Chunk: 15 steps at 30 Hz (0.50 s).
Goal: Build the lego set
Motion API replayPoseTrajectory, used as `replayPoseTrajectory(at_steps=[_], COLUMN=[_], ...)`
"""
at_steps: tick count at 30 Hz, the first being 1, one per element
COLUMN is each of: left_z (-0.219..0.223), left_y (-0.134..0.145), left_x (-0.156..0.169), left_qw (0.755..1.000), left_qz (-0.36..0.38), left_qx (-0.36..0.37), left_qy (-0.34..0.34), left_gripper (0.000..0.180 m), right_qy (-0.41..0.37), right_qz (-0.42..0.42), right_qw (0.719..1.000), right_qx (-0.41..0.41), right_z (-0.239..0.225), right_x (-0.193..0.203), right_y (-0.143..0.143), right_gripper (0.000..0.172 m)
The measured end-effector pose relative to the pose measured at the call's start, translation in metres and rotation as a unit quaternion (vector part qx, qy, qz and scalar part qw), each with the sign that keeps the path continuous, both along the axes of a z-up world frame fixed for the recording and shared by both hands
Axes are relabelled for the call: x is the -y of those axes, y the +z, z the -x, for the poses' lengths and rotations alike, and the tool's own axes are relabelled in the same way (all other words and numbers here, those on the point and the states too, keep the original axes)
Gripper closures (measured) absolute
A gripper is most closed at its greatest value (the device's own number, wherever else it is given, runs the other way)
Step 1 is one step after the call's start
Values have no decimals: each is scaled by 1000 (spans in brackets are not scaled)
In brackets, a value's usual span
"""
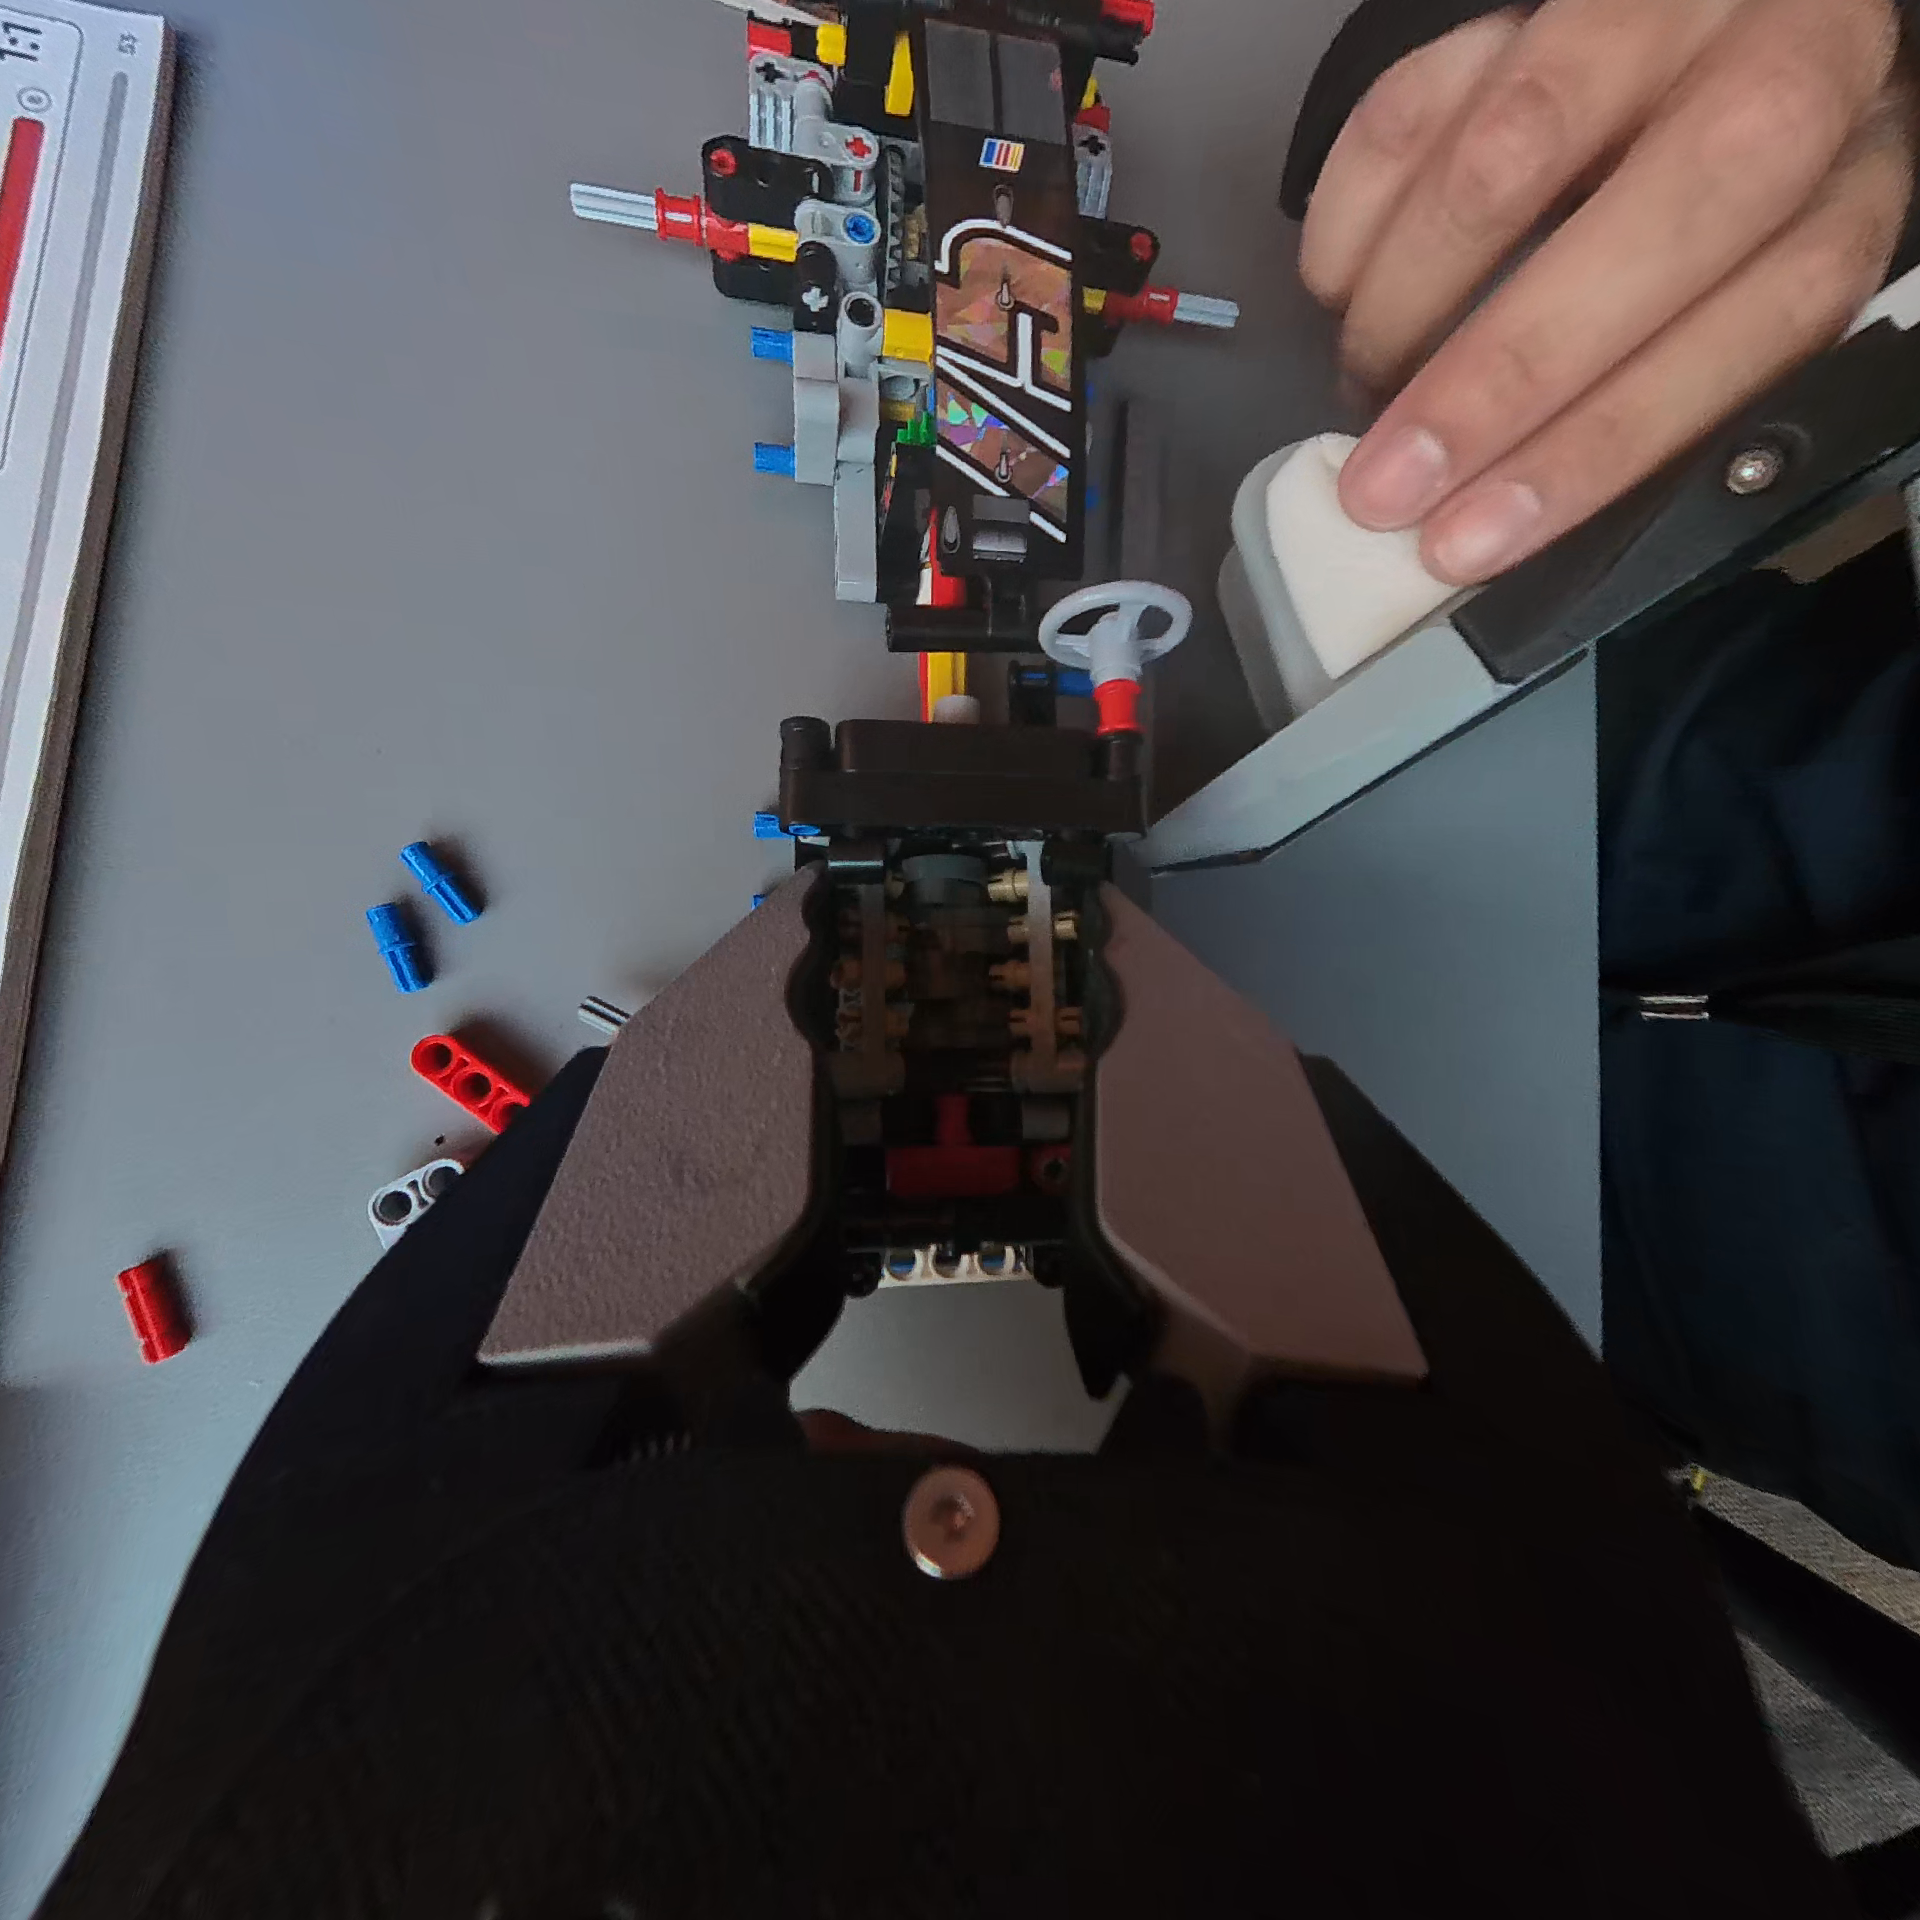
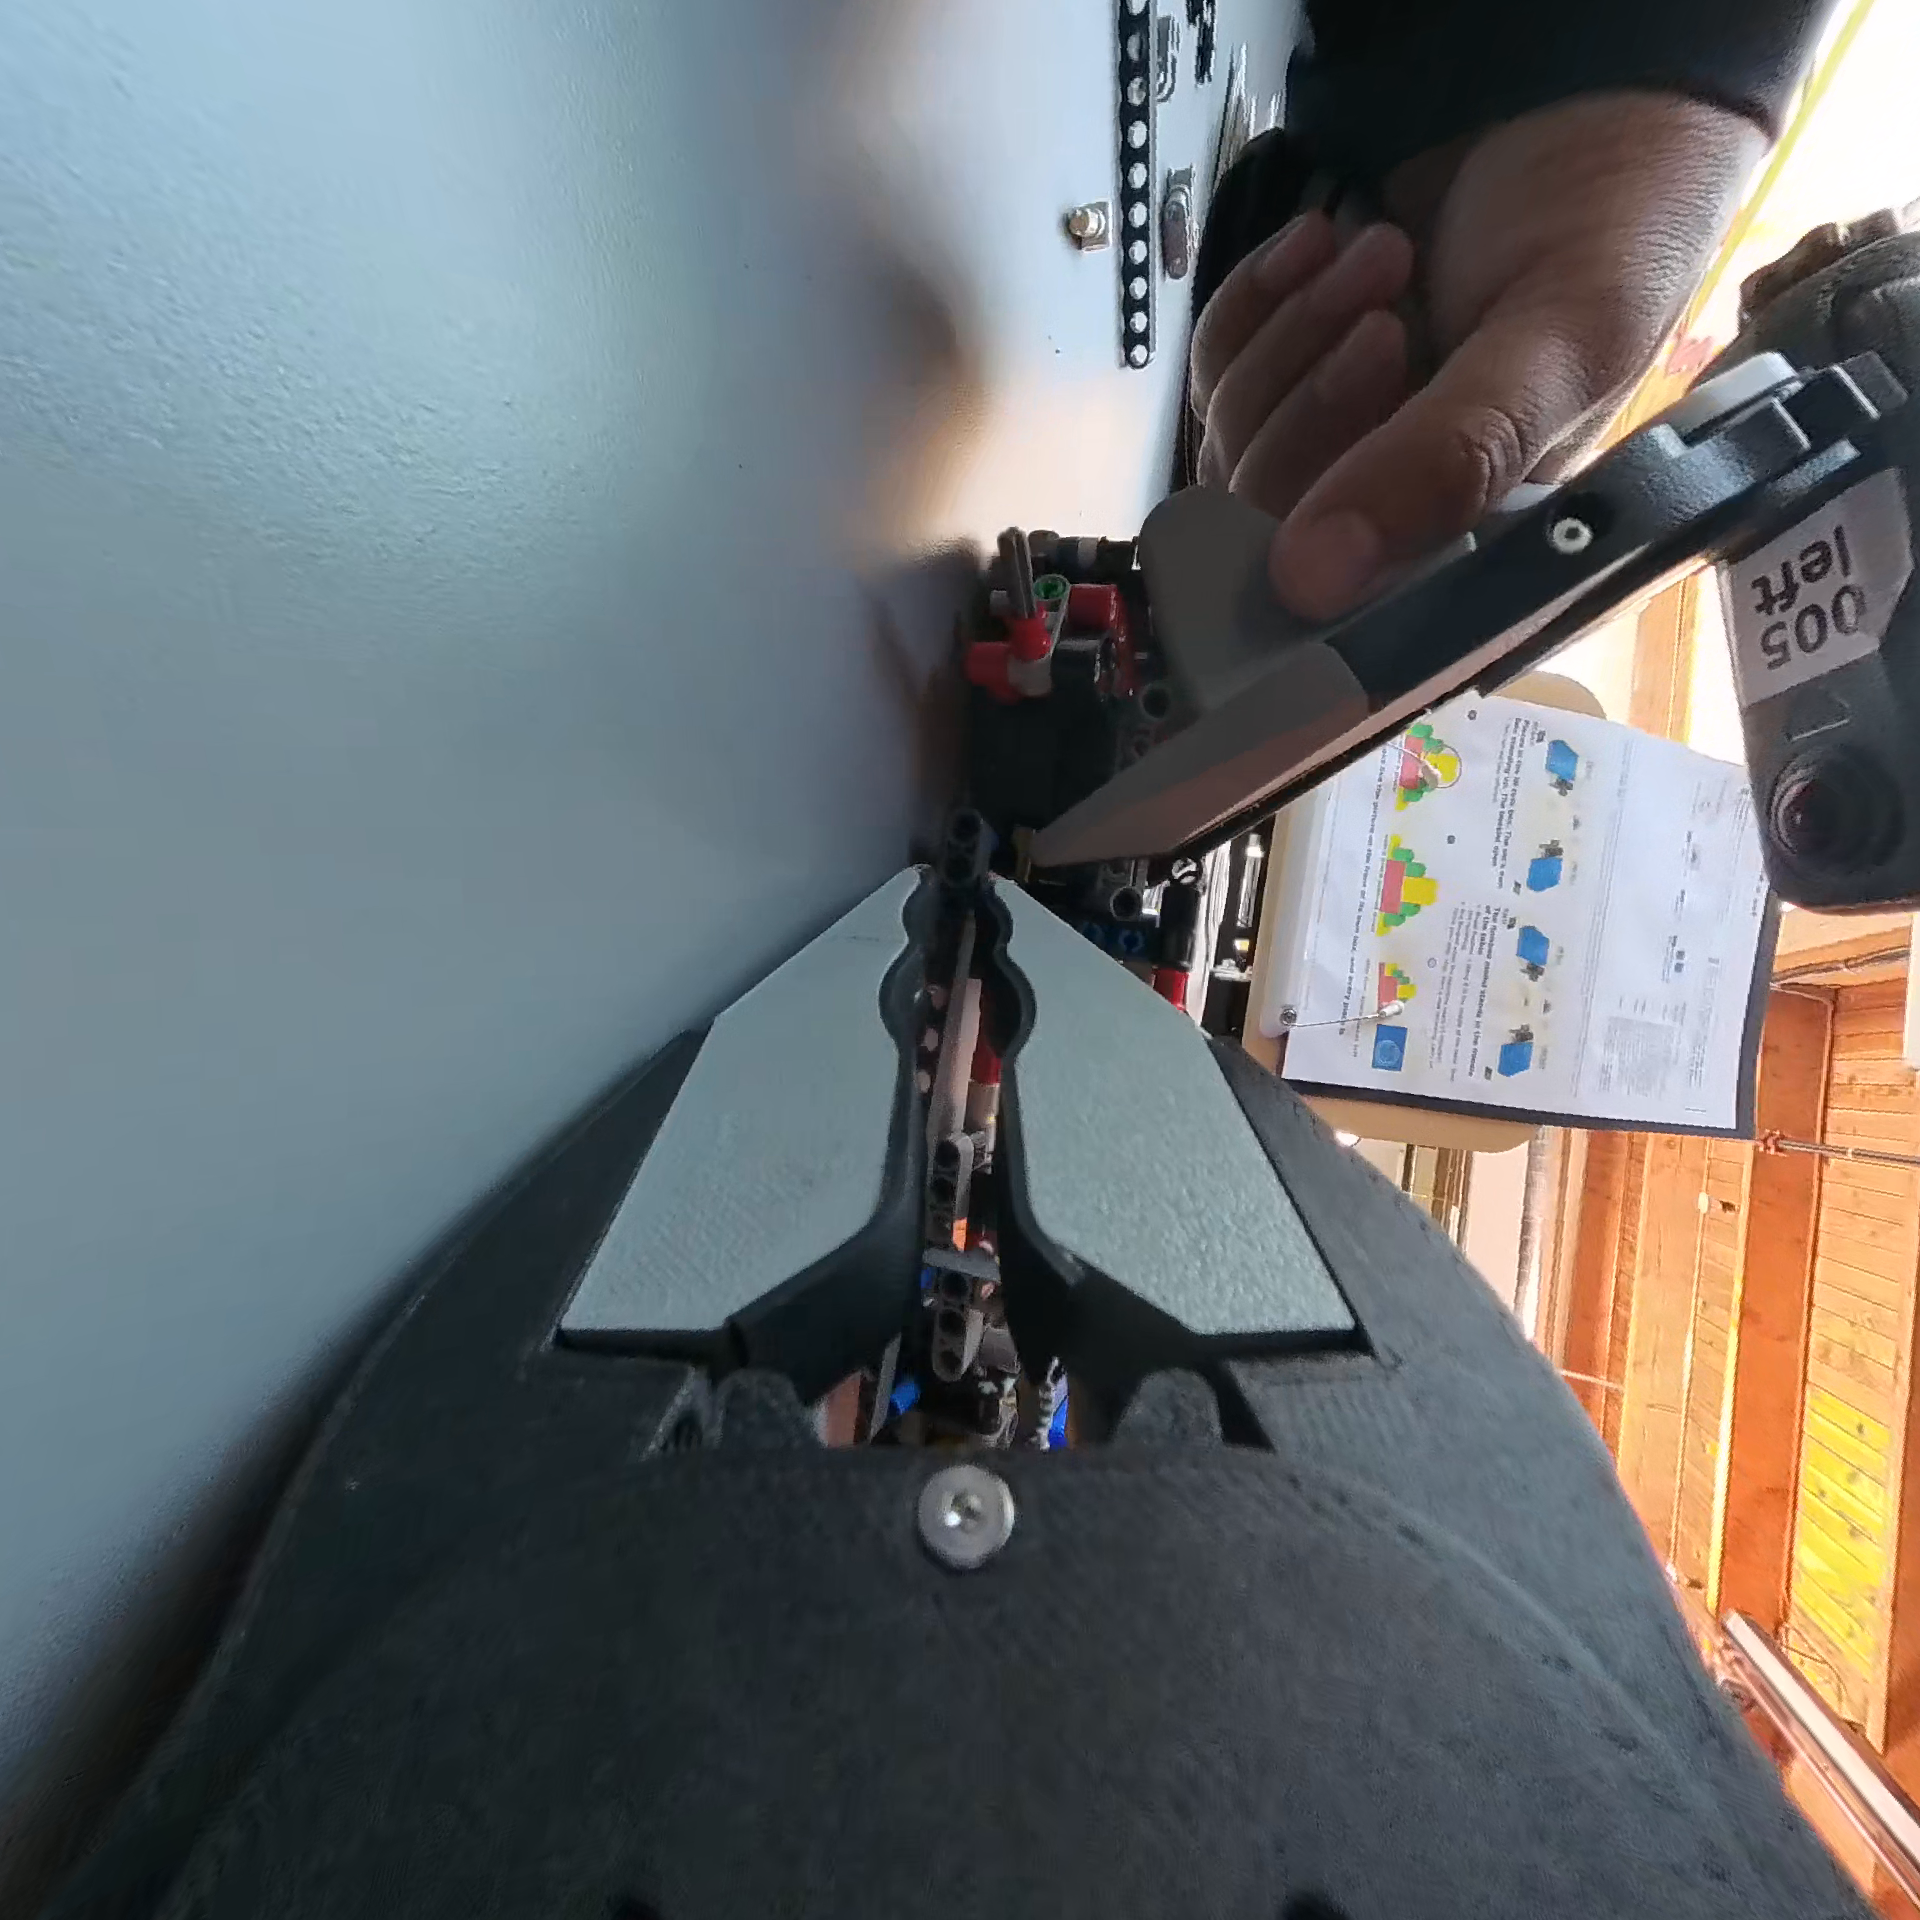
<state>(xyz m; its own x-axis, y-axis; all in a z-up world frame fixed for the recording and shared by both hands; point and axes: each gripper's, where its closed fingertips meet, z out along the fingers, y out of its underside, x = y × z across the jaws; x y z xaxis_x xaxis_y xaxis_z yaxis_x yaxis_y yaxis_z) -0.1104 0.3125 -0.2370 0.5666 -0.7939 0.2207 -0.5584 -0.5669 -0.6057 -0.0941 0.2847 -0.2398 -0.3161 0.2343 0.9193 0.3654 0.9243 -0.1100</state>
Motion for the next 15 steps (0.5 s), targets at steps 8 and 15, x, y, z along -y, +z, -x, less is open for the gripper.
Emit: replayPoseTrajectory(at_steps=[8, 15], left_z=[-1, 0], left_y=[0, 0], left_x=[0, 0], left_qw=[1000, 1000], left_qz=[3, 9], left_qx=[8, 9], left_qy=[2, 2], left_gripper=[136, 136], right_qy=[1, 53], right_qz=[-6, -68], right_qw=[1000, 996], right_qx=[5, 8], right_z=[0, 2], right_x=[-4, -5], right_y=[-2, 0], right_gripper=[166, 168])
